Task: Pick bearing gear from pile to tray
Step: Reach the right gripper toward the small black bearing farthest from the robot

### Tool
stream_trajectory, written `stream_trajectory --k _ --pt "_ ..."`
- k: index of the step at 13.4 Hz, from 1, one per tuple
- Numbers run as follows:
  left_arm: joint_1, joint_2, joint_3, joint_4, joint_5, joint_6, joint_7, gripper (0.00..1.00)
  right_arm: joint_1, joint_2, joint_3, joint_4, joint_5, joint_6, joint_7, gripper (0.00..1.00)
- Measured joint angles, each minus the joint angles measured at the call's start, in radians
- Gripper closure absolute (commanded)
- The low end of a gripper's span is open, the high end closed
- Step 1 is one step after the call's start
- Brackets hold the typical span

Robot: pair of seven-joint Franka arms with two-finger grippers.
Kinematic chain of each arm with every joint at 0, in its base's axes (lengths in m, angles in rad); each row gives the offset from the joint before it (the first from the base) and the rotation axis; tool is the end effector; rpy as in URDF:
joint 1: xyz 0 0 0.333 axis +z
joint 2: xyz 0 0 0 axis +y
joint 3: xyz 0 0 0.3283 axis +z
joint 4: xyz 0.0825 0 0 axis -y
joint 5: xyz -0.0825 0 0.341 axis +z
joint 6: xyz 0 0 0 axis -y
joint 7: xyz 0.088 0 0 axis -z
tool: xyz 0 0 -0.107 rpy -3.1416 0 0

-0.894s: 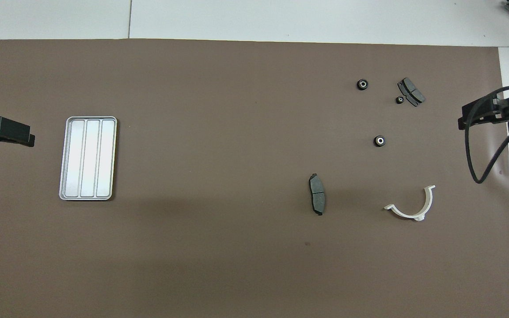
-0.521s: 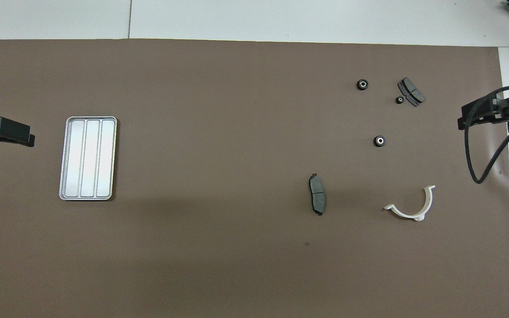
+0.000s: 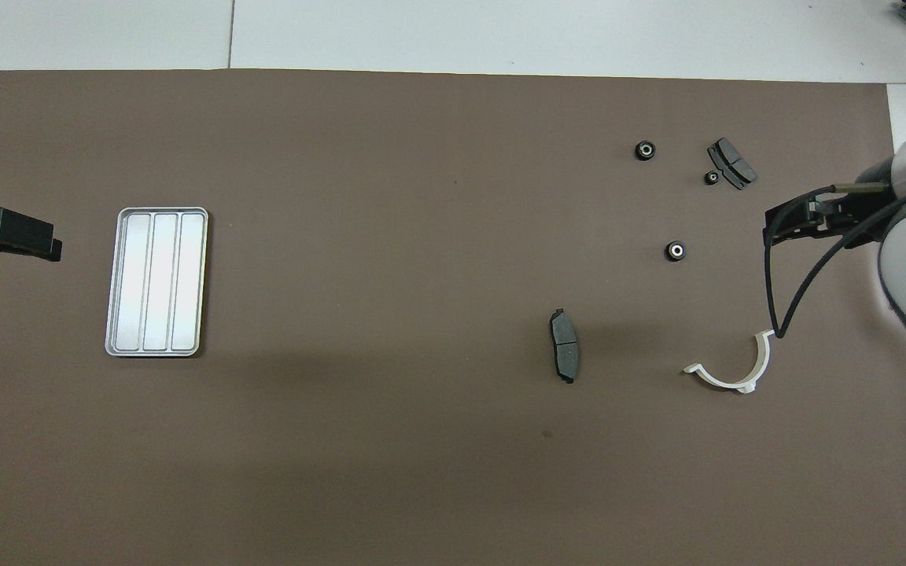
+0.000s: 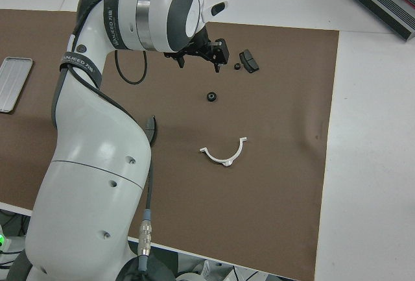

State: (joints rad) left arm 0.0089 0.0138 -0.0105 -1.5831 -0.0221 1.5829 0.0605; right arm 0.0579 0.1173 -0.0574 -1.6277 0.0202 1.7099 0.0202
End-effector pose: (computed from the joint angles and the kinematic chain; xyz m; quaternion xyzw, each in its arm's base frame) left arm 0.5165 -0.0031 0.6255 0.9994 -0.0308 -0.0067 0.0113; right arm 0.5546 0.0039 0.5616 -0.9998 0.0113 0.0175 0.0064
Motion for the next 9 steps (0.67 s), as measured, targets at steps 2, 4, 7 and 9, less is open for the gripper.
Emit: stream_trajectory --k 2,4,7,9 --pt "0.0 0.0 0.0 0.0 0.0 0.0 0.0 0.0 0.001 0.033 -0.001 -0.027 0.0 0.079 -0.054 0.0" --pt "0.0 0.0 0.0 0.0 0.0 0.0 0.0 0.0 0.0 0.095 -0.004 -0.031 0.0 0.166 -0.098 0.0" --pt "0.0 0.0 0.0 0.0 0.0 0.0 0.0 0.0 0.0 0.198 -0.004 -0.034 0.0 0.306 -0.109 0.0" --pt "0.0 0.0 0.0 0.0 0.0 0.0 0.0 0.0 0.0 0.264 -0.004 -0.034 0.0 0.401 -0.109 0.0"
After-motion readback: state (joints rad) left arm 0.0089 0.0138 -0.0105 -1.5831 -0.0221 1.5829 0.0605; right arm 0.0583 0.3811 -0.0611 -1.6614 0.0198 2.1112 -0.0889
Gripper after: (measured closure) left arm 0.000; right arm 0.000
